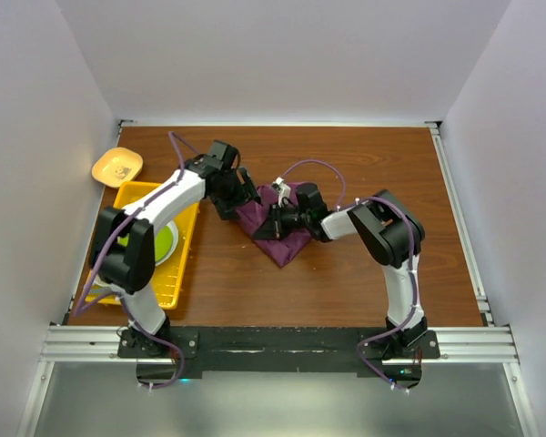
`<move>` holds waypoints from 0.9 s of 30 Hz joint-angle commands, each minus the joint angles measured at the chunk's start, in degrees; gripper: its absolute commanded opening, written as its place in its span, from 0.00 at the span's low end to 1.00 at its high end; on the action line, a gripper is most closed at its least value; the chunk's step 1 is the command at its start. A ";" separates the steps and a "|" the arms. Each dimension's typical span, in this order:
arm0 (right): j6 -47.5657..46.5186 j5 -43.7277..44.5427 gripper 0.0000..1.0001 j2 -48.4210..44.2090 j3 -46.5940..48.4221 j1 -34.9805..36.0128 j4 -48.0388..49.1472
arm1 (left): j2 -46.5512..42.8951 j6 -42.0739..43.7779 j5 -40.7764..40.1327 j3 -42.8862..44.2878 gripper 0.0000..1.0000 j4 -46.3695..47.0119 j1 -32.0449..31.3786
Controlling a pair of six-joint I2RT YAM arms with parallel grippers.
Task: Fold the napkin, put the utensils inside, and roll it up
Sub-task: Roll the napkin with the utensil
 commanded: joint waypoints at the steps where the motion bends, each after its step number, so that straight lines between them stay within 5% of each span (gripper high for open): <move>1: 8.97 -10.76 0.00 8.55 -3.44 -4.30 -6.16 | -7.15 6.70 1.68 -3.13 0.79 3.52 0.04; 7: 25.93 -18.32 0.00 13.99 -4.94 -8.26 9.13 | -14.01 4.34 6.95 -14.29 0.77 11.76 0.04; 11: 28.51 -19.47 0.00 15.50 -3.10 -8.97 8.97 | -15.51 4.59 9.85 -18.86 0.75 18.18 0.13; 14: 26.77 -19.30 0.00 15.59 -1.69 -9.23 5.04 | -14.99 5.91 14.06 -22.98 0.61 25.56 0.21; 15: 24.41 -19.21 0.00 15.59 -1.16 -9.32 3.18 | -14.89 6.26 14.86 -23.70 0.47 29.84 0.21; 20: 20.78 -18.77 0.00 15.59 0.51 -9.50 -3.07 | -12.79 6.97 17.07 -27.39 0.13 43.56 1.26; 23: 19.38 -18.07 0.00 15.33 0.43 -9.58 -4.92 | -10.50 6.62 17.68 -29.41 0.01 51.03 2.06; 27: 16.92 -17.10 0.00 14.53 -0.10 -9.76 -7.11 | -6.12 6.44 17.59 -30.91 0.00 59.03 2.50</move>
